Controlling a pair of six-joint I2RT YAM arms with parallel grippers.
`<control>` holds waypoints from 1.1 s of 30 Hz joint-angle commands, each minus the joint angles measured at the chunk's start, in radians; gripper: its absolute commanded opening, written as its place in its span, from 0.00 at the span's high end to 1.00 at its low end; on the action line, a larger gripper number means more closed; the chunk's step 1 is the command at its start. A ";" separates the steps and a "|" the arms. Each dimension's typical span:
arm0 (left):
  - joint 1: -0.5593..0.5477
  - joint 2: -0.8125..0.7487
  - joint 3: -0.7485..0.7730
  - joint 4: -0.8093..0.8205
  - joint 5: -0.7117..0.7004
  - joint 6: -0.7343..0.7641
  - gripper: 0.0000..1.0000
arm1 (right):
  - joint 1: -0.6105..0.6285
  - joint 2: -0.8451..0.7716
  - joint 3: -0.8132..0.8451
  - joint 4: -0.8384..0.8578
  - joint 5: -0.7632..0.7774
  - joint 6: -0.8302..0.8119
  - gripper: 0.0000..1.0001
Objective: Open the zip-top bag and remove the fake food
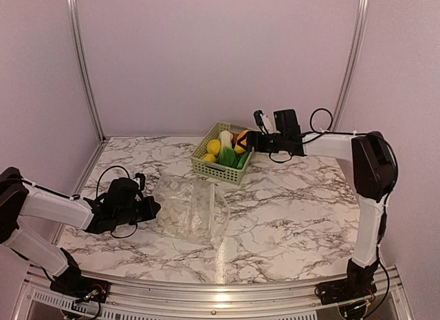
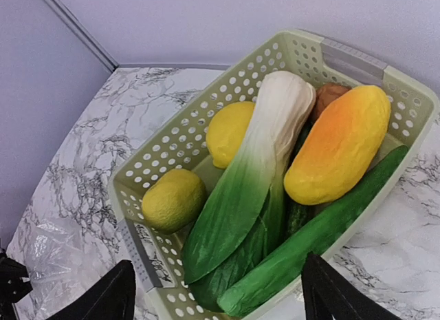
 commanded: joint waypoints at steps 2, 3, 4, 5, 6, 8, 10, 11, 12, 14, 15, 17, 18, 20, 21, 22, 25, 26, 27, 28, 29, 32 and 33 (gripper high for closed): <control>-0.003 -0.098 -0.089 0.174 0.030 0.115 1.00 | 0.063 -0.159 -0.131 0.035 -0.213 -0.062 0.21; -0.003 -0.110 -0.102 0.192 0.032 0.134 1.00 | 0.067 -0.180 -0.171 0.045 -0.255 -0.062 0.21; -0.003 -0.122 -0.113 0.206 0.035 0.151 1.00 | 0.070 -0.204 -0.217 0.065 -0.285 -0.054 0.21; -0.006 -0.132 -0.127 0.231 0.049 0.172 1.00 | 0.069 -0.222 -0.266 0.088 -0.313 -0.043 0.21; -0.010 -0.142 -0.139 0.255 0.067 0.197 1.00 | 0.066 -0.233 -0.303 0.108 -0.351 -0.034 0.22; -0.034 -0.160 -0.159 0.293 0.066 0.249 1.00 | 0.064 -0.244 -0.364 0.149 -0.407 -0.003 0.21; -0.064 -0.174 -0.186 0.339 0.050 0.305 1.00 | 0.065 -0.247 -0.418 0.212 -0.484 0.045 0.20; -0.078 -0.182 -0.198 0.368 0.039 0.334 1.00 | 0.069 -0.249 -0.437 0.242 -0.515 0.073 0.19; -0.095 -0.189 -0.210 0.384 0.027 0.361 1.00 | 0.074 -0.254 -0.451 0.264 -0.535 0.090 0.17; -0.123 -0.202 -0.228 0.411 0.006 0.412 1.00 | 0.085 -0.264 -0.469 0.281 -0.555 0.098 0.15; -0.132 -0.206 -0.234 0.420 -0.005 0.425 1.00 | 0.091 -0.267 -0.467 0.263 -0.555 0.087 0.14; -0.140 -0.210 -0.245 0.443 -0.009 0.437 1.00 | 0.097 -0.271 -0.472 0.243 -0.566 0.060 0.13; -0.143 -0.210 -0.250 0.457 -0.006 0.441 1.00 | 0.096 -0.270 -0.476 0.239 -0.574 0.055 0.13; -0.149 -0.208 -0.253 0.471 -0.011 0.444 1.00 | 0.099 -0.270 -0.497 0.273 -0.619 0.071 0.13; -0.151 -0.206 -0.252 0.475 -0.014 0.444 1.00 | 0.100 -0.271 -0.506 0.291 -0.640 0.083 0.13; -0.152 -0.205 -0.252 0.480 -0.014 0.445 1.00 | 0.105 -0.273 -0.515 0.304 -0.653 0.091 0.13; -0.162 -0.210 -0.259 0.506 -0.016 0.451 1.00 | 0.118 -0.269 -0.517 0.290 -0.620 0.076 0.11; -0.162 -0.211 -0.261 0.512 -0.019 0.451 1.00 | 0.119 -0.260 -0.508 0.275 -0.608 0.074 0.11; -0.163 -0.211 -0.261 0.512 -0.021 0.452 1.00 | 0.119 -0.245 -0.499 0.262 -0.606 0.071 0.11; -0.164 -0.212 -0.259 0.511 -0.025 0.453 1.00 | 0.120 -0.231 -0.493 0.262 -0.616 0.073 0.11; -0.163 -0.213 -0.259 0.510 -0.028 0.453 1.00 | 0.123 -0.224 -0.493 0.269 -0.624 0.079 0.11; -0.163 -0.215 -0.262 0.505 -0.045 0.445 1.00 | 0.139 -0.227 -0.500 0.279 -0.649 0.081 0.17; -0.164 -0.215 -0.263 0.504 -0.051 0.442 1.00 | 0.144 -0.233 -0.504 0.277 -0.651 0.078 0.19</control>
